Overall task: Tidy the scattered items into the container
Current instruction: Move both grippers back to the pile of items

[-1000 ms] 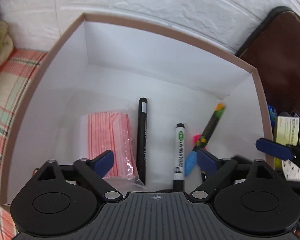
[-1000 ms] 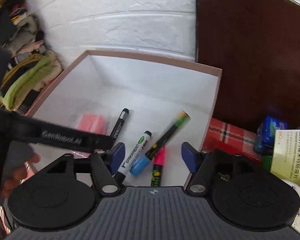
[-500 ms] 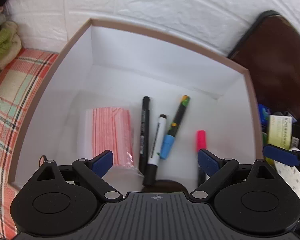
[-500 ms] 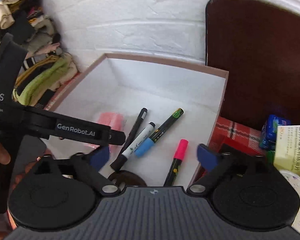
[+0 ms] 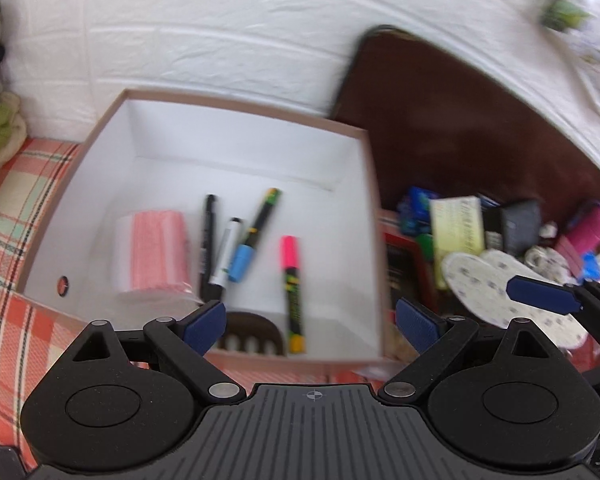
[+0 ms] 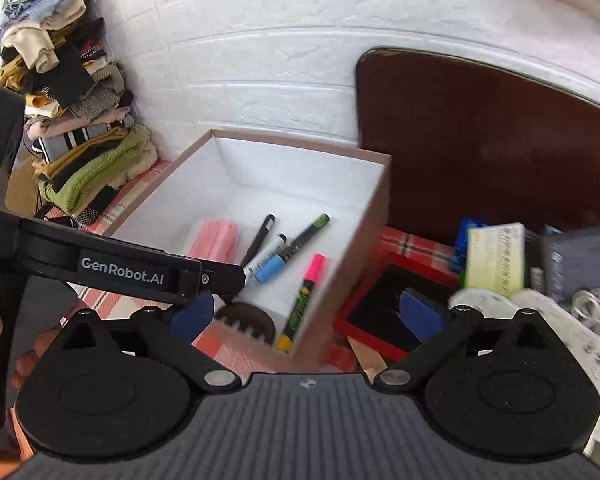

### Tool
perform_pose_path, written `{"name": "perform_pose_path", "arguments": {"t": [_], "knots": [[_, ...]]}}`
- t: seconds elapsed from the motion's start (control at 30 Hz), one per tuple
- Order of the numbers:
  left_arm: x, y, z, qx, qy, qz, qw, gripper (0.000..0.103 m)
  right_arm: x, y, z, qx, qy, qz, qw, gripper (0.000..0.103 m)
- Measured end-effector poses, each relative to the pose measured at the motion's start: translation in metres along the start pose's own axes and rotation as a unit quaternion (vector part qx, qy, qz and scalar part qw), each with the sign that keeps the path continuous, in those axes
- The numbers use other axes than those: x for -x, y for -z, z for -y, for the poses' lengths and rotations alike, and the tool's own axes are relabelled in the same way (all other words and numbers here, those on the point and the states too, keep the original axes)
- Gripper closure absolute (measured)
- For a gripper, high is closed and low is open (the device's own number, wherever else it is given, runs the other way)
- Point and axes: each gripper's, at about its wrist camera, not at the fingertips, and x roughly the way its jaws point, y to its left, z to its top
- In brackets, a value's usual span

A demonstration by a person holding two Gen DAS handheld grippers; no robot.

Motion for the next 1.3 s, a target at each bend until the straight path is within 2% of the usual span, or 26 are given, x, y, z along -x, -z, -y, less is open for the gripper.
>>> {"name": "perform_pose_path", "arguments": {"t": [0.3,0.53,0.77,0.93,1.07,1.3], "knots": [[0.024,0.051,0.049,-0.010,0.018,0.002,0.9998,0.005,0.054,0.044,0.019,0.005,0.014,0.007,1.000,0.003],[0.024,0.097,0.060,0.009,0.025,-0.022,0.9994,0.002,0.078,0.094,0.022,0.033,0.016,0.025,0.999,0.001],[0.001,0.163,0.043,0.031,-0.027,-0.097,0.9944,0.002,0.068,0.162,0.031,0.005,0.055,0.013,0.998,0.001],[-0.013,0.197,0.025,0.062,-0.052,-0.138,0.9871,0.003,0.050,0.200,0.032,-0.018,0.074,-0.033,0.997,0.001],[-0.018,0.214,0.023,0.065,-0.054,-0.151,0.9849,0.003,0.039,0.216,0.031,-0.030,0.082,-0.065,0.994,0.001],[-0.033,0.230,0.024,0.060,-0.048,-0.170,0.9825,0.006,0.024,0.222,0.038,-0.049,0.099,-0.087,0.990,0.001]]}}
